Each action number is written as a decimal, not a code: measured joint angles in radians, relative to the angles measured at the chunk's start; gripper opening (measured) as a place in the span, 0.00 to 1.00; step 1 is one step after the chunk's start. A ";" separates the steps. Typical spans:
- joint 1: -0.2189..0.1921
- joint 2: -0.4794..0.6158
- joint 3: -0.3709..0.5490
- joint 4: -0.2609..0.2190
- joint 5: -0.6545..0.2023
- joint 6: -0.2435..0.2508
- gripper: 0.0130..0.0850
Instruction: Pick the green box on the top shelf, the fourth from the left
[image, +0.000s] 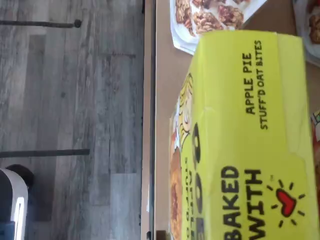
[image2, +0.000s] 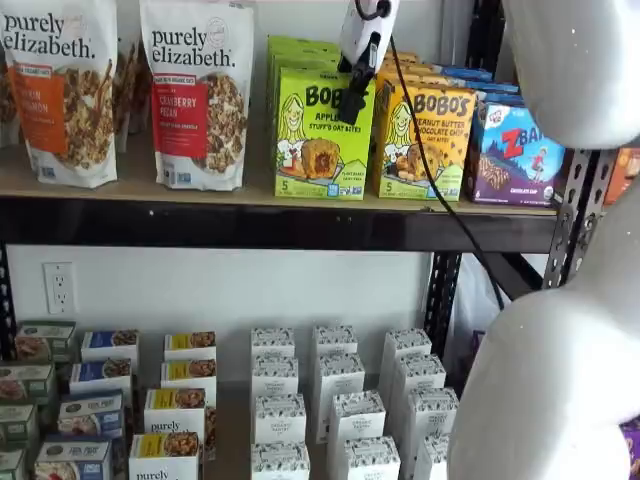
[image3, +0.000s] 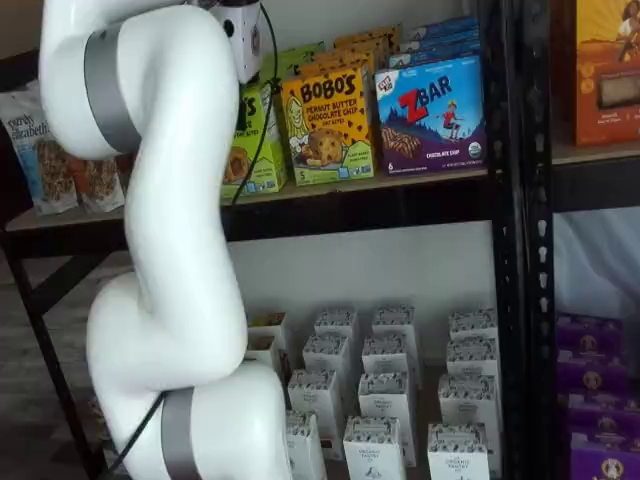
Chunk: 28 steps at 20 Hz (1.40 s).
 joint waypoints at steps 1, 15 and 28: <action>0.000 -0.001 0.001 0.000 -0.001 0.000 0.61; 0.001 -0.004 0.005 0.000 -0.002 0.001 0.61; 0.001 -0.004 0.002 0.004 0.002 0.002 0.22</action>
